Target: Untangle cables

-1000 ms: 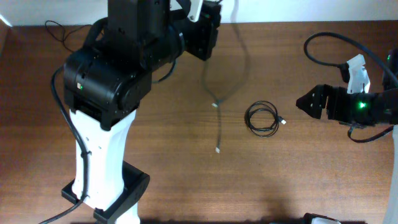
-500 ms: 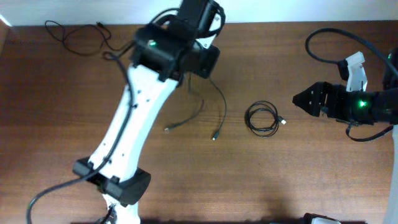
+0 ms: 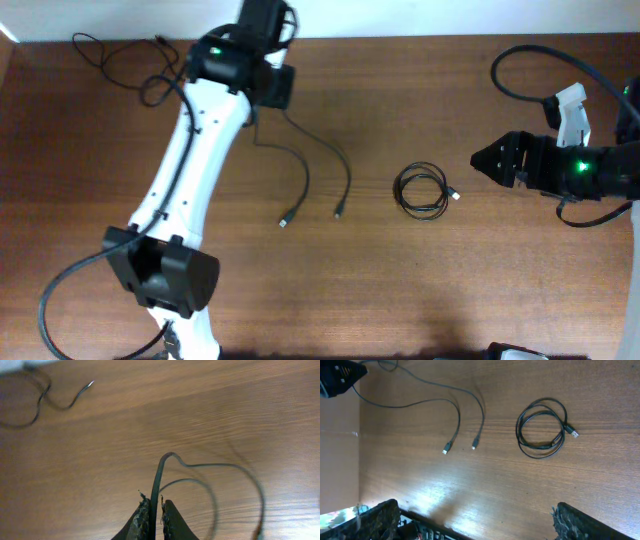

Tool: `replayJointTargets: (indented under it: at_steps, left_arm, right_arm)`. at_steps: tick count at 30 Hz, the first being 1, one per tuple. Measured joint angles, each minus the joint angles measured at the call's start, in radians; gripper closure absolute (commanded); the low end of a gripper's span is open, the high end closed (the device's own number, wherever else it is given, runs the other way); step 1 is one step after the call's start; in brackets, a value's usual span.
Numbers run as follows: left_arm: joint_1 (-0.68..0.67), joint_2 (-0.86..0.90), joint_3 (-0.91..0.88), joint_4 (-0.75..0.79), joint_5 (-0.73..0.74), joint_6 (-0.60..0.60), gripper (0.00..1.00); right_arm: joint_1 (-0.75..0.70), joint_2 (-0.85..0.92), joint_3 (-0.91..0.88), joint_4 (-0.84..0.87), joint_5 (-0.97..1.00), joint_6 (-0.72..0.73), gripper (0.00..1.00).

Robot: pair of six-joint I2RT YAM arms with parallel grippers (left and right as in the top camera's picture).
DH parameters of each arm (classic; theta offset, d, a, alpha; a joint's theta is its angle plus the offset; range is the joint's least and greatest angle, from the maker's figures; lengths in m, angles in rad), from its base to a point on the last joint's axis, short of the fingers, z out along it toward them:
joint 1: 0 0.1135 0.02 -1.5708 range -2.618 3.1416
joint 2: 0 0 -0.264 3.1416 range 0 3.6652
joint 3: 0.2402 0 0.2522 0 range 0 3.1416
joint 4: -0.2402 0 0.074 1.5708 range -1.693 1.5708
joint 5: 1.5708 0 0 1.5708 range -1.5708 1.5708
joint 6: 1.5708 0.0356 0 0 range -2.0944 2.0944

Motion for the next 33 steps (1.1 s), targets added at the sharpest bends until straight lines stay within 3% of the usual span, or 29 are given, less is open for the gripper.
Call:
replayJointTargets:
  at_steps: [3,5,6,9,11,14,16,22,27,33]
  left_arm:
    - [0.079,0.0,-0.057,0.023,0.008,0.0,0.86]
    - [0.134,0.0,-0.095,0.034,0.015,0.001,0.78]
    - [0.154,0.0,-0.107,0.035,0.023,0.001,0.65]
    - [0.262,0.0,-0.153,0.053,0.08,-0.008,0.53]
    - [0.32,0.0,-0.176,0.073,0.107,-0.01,0.32]
    - [0.377,0.0,-0.207,0.074,0.127,-0.008,0.18]
    - [0.402,0.0,-0.226,0.074,0.151,-0.009,0.01]
    - [0.42,0.005,-0.273,0.079,0.175,0.01,0.01]
    - [0.419,0.066,-0.273,0.077,0.031,-0.022,0.01]
    - [0.42,0.129,-0.277,0.079,-0.039,-0.04,0.01]
  right_arm:
    - [0.0,0.0,0.0,0.0,0.0,0.0,0.02]
    - [0.0,0.0,0.0,0.0,0.0,0.0,0.02]
    - [0.0,0.0,0.0,0.0,0.0,0.0,0.02]
    - [0.0,0.0,0.0,0.001,0.0,0.0,0.02]
    - [0.0,0.0,0.0,0.004,0.0,0.0,0.01]
    - [0.0,0.0,0.0,0.008,0.0,0.0,0.02]
    - [0.0,0.0,0.0,0.012,0.0,0.0,0.02]
    - [0.0,0.0,0.0,0.018,0.001,0.0,0.02]
    - [0.0,0.0,0.0,0.018,0.01,0.0,0.01]
    - [0.0,0.0,0.0,0.018,0.016,0.0,0.02]
